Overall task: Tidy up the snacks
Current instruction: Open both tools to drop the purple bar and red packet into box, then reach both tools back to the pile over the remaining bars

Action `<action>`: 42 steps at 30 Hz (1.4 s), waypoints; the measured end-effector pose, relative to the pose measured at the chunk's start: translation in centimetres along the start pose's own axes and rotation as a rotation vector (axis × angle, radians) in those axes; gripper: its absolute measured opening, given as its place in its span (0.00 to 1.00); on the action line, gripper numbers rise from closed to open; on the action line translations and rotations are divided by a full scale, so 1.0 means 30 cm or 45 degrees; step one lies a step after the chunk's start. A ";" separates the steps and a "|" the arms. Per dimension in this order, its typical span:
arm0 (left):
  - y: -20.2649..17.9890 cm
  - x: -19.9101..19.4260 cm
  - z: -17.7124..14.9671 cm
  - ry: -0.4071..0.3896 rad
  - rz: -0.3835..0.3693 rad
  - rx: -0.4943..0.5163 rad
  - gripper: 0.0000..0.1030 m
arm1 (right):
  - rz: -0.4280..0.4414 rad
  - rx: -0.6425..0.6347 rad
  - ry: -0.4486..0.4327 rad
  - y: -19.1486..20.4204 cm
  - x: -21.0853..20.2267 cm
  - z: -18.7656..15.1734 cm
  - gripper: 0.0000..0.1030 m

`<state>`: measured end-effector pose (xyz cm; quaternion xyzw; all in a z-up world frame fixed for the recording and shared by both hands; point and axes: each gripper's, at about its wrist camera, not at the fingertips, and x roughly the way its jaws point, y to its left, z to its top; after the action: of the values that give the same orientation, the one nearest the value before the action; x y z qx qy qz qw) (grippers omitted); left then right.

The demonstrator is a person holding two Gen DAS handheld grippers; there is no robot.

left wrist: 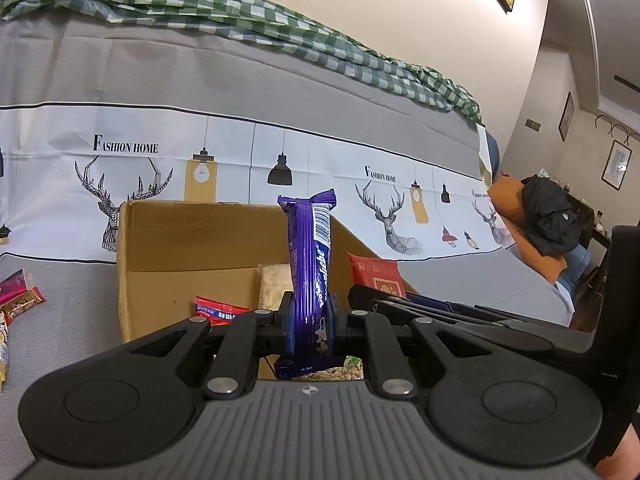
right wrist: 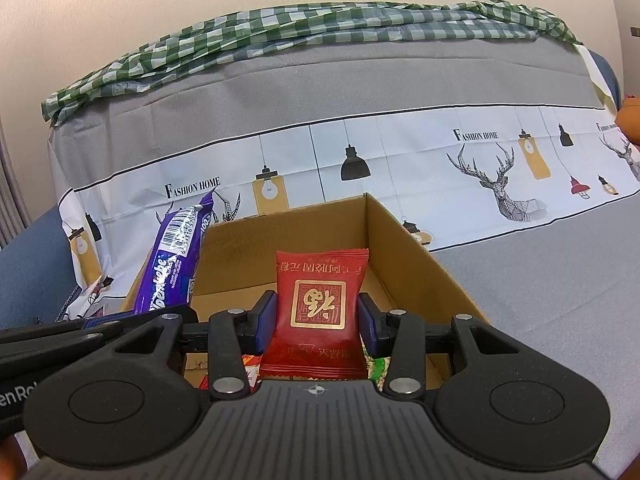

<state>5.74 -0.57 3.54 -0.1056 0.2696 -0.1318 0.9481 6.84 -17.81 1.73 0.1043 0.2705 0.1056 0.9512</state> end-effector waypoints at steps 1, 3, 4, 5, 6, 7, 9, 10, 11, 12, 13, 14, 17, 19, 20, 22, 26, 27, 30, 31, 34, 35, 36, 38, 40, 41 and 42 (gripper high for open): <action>0.000 0.000 0.000 0.001 0.001 0.000 0.15 | 0.000 -0.001 -0.004 -0.001 -0.002 -0.001 0.43; 0.000 0.000 0.000 -0.001 0.001 0.002 0.15 | 0.001 -0.001 -0.012 -0.002 -0.005 -0.001 0.43; 0.000 0.000 0.000 -0.001 0.001 0.002 0.15 | 0.000 -0.001 -0.015 -0.003 -0.006 -0.001 0.43; 0.000 0.000 0.000 0.000 0.001 0.000 0.15 | 0.000 0.000 -0.016 -0.005 -0.006 0.000 0.43; 0.000 0.000 0.000 -0.001 0.001 -0.001 0.15 | -0.001 0.003 -0.017 -0.006 -0.007 -0.001 0.43; -0.001 -0.001 0.000 -0.002 0.001 -0.003 0.15 | -0.002 0.005 -0.018 -0.007 -0.009 -0.002 0.43; -0.001 -0.001 0.001 -0.003 0.001 -0.004 0.15 | -0.003 0.005 -0.020 -0.008 -0.010 -0.002 0.43; -0.001 -0.001 0.001 -0.003 0.001 -0.004 0.15 | -0.002 0.006 -0.020 -0.009 -0.010 -0.002 0.43; -0.002 -0.001 0.000 -0.003 0.001 -0.003 0.15 | -0.003 0.005 -0.020 -0.008 -0.010 -0.002 0.43; -0.001 -0.001 0.001 -0.003 0.001 -0.002 0.15 | -0.003 0.005 -0.021 -0.008 -0.010 -0.002 0.43; -0.001 -0.001 0.000 -0.002 0.001 -0.002 0.15 | -0.003 0.005 -0.022 -0.008 -0.011 -0.001 0.43; -0.001 -0.001 0.001 -0.002 0.001 -0.002 0.15 | -0.002 0.005 -0.022 -0.009 -0.011 0.000 0.43; -0.001 -0.001 0.001 -0.003 -0.001 -0.004 0.15 | -0.001 0.008 -0.022 -0.010 -0.010 0.002 0.43; 0.000 0.002 0.001 0.006 -0.013 -0.010 0.16 | 0.000 0.010 -0.020 -0.010 -0.011 0.003 0.43; 0.001 0.007 0.001 0.024 -0.024 -0.015 0.18 | -0.004 0.008 -0.018 -0.009 -0.010 0.003 0.43; 0.006 0.015 -0.003 0.042 -0.001 -0.023 0.35 | -0.029 -0.002 0.004 -0.006 0.000 0.002 0.48; 0.031 0.000 -0.002 0.020 0.040 -0.027 0.44 | -0.065 0.050 0.063 -0.025 0.028 0.000 0.59; 0.040 -0.007 -0.001 0.011 0.051 -0.028 0.44 | -0.066 0.058 0.069 -0.027 0.031 0.001 0.59; 0.069 -0.031 -0.001 -0.007 0.103 -0.017 0.40 | -0.058 0.047 0.061 -0.010 0.029 0.003 0.60; 0.081 -0.042 -0.001 -0.014 0.117 -0.018 0.34 | -0.049 0.042 0.056 -0.003 0.026 0.002 0.60; 0.118 -0.080 -0.009 -0.022 0.164 -0.010 0.19 | -0.016 0.022 0.043 0.032 0.020 0.000 0.60; 0.128 -0.092 -0.012 -0.019 0.182 -0.002 0.13 | 0.000 0.020 0.042 0.046 0.017 -0.002 0.60; 0.138 -0.109 -0.016 -0.017 0.200 0.003 0.12 | 0.016 0.016 0.038 0.057 0.014 -0.002 0.60; 0.157 -0.146 -0.018 -0.019 0.221 0.011 0.08 | 0.054 0.008 0.024 0.087 0.001 -0.006 0.59; 0.175 -0.187 -0.015 -0.019 0.233 0.040 0.08 | 0.097 0.009 0.015 0.118 -0.010 -0.012 0.57; 0.188 -0.206 -0.010 -0.011 0.236 0.060 0.08 | 0.120 0.010 0.011 0.133 -0.017 -0.016 0.52; 0.198 -0.216 -0.005 0.000 0.241 0.087 0.08 | 0.142 0.011 0.008 0.148 -0.023 -0.020 0.49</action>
<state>1.48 7.01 4.93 -0.0472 0.2737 -0.0508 0.9593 5.32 -13.65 2.71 0.1230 0.2676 0.1577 0.9426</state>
